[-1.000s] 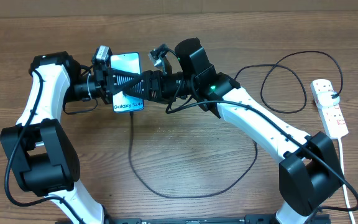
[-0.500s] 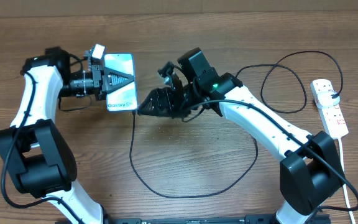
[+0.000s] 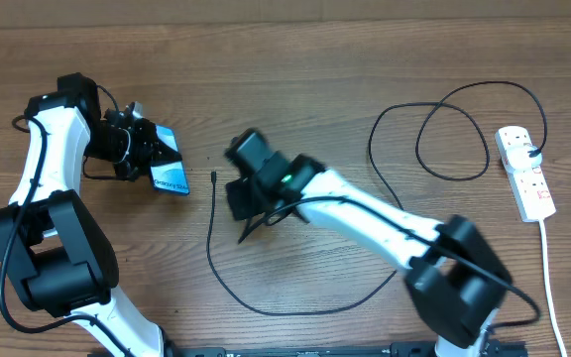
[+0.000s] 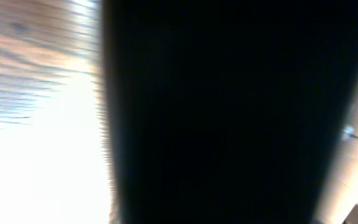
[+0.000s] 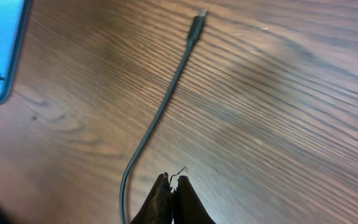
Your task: Plug charger to phone and switch on socket
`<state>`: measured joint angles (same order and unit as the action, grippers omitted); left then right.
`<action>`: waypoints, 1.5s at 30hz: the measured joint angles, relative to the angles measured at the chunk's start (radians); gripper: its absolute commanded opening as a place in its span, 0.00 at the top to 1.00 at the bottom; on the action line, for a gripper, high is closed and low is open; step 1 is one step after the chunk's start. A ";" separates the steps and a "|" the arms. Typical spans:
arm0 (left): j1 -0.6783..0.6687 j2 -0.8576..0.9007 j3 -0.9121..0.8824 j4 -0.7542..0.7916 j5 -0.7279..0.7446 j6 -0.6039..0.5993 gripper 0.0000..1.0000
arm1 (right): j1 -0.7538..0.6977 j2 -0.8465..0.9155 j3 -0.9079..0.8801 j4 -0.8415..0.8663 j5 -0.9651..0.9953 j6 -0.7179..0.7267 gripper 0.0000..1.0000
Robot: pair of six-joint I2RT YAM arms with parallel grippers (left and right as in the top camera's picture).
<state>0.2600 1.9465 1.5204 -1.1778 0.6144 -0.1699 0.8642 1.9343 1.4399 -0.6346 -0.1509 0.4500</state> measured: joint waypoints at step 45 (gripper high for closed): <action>0.017 0.000 0.000 0.012 -0.156 -0.038 0.96 | -0.097 0.211 0.158 0.016 -0.229 0.056 0.95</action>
<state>0.2768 1.9465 1.5204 -1.1656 0.4587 -0.2081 0.7677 2.1448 1.5978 -0.6182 -0.3794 0.5056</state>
